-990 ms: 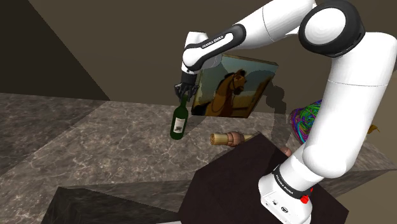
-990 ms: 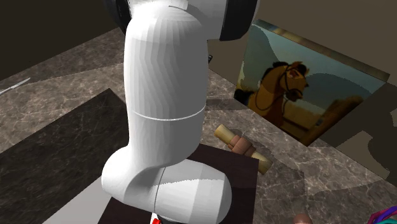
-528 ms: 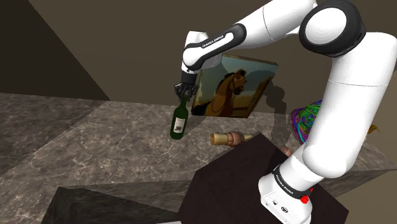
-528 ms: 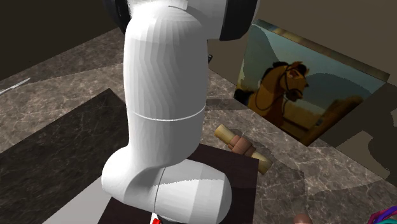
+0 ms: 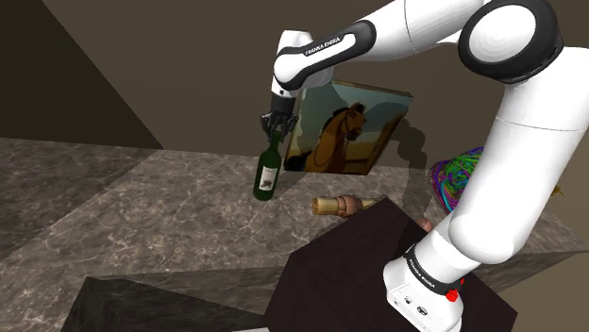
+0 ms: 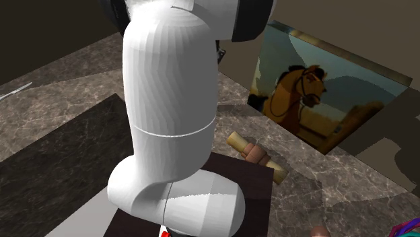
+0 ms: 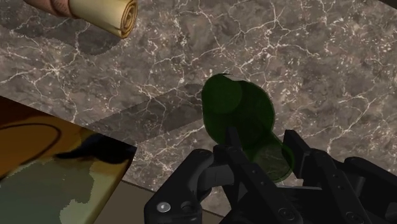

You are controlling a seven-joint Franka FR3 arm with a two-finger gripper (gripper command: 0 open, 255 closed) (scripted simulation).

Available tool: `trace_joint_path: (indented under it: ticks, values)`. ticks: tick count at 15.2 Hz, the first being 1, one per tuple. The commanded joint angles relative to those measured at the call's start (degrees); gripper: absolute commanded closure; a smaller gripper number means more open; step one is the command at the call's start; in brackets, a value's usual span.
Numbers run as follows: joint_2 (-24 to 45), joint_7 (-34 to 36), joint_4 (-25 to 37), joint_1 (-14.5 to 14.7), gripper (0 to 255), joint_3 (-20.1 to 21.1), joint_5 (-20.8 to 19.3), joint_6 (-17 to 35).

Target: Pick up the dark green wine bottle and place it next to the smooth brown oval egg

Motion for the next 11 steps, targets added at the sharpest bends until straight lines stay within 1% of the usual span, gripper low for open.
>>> trace_joint_path:
  ticks: [1, 11]
  values:
    - [-0.9, 0.0, 0.4, 0.0, 255, 0.1, 0.1, -1.3]
    - [-4.7, 0.1, 3.3, -0.2, 255, 0.3, 0.6, -7.9]
